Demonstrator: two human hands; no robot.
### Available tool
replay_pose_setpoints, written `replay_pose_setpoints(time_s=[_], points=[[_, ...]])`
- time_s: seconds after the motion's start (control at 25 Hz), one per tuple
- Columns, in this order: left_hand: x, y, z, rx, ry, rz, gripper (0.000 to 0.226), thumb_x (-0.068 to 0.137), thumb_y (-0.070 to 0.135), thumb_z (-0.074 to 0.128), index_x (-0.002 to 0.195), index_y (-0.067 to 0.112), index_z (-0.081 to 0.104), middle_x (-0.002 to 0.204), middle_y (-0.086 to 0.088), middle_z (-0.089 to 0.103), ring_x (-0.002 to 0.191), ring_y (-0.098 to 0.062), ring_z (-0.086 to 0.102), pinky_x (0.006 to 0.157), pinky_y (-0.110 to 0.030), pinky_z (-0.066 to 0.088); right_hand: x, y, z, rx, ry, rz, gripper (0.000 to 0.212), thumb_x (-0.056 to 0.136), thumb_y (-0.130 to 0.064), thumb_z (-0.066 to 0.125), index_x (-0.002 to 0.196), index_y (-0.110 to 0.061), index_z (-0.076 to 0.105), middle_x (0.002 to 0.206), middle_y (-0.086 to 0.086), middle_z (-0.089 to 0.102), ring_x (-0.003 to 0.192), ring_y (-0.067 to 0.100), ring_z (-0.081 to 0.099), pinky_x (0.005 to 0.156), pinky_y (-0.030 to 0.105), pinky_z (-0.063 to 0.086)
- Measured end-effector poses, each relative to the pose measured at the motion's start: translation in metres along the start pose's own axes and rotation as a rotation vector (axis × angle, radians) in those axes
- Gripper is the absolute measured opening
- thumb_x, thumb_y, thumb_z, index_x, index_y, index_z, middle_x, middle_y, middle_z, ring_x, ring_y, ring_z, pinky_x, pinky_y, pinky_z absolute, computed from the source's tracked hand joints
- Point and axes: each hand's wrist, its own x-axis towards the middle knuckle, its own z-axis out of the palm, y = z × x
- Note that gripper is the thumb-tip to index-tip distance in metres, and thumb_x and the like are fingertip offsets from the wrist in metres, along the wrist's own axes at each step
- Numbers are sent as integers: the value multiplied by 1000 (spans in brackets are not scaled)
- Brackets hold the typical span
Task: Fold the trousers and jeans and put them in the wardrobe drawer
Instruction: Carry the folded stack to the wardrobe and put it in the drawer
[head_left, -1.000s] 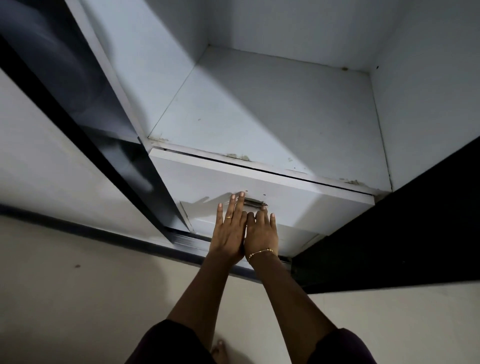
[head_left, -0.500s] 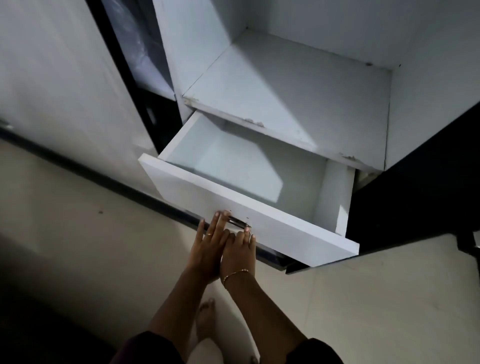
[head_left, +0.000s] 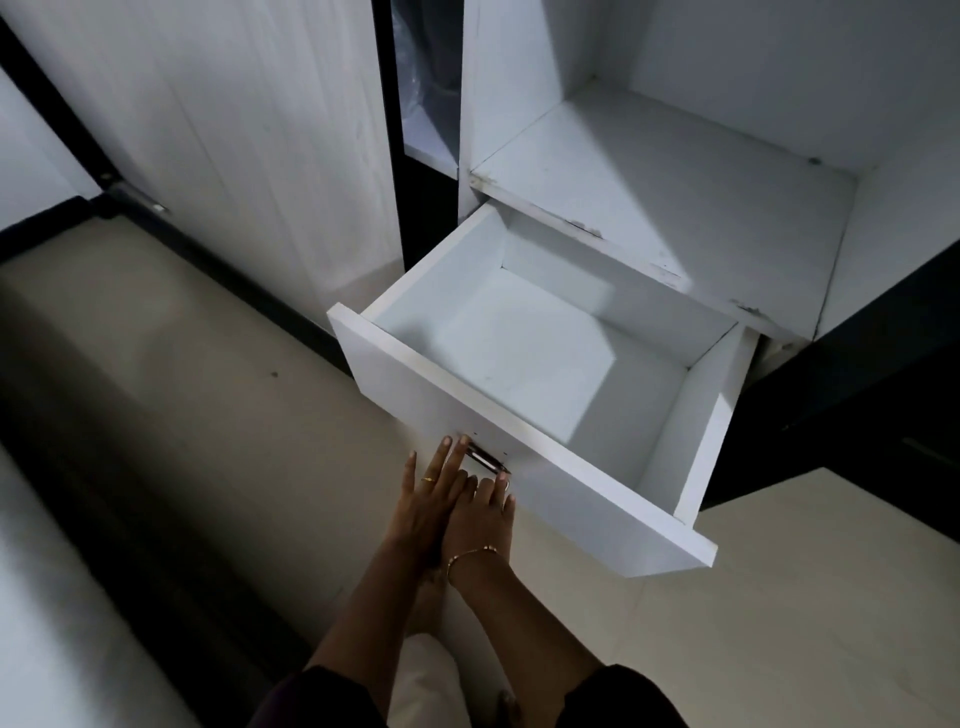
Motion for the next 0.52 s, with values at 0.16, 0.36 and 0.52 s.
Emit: replay_pose_setpoints(time_s=[0.16,0.36,0.52], points=[[-9,1,1,-93,-132,-61,46,76,37,50,116,13,44,155,-22,-7,140,-36,13,88,-53,48,-7,-3,15,41,178,-10,30,70,-11,65,99,-6,70,97,16,71,110,30,62,78,43,55],[-9,2,0,-142,-333,-51,97,50,46,81,128,7,37,146,-22,23,132,-39,28,86,-55,49,2,4,35,108,126,27,57,44,-17,90,97,-7,73,100,14,72,108,28,64,75,47,55],[-15,4,7,-142,-362,-61,95,61,45,76,134,6,31,154,-24,-6,135,-39,22,91,-55,45,1,8,46,10,145,20,65,47,-24,89,106,-7,71,114,15,68,123,30,40,86,52,49]])
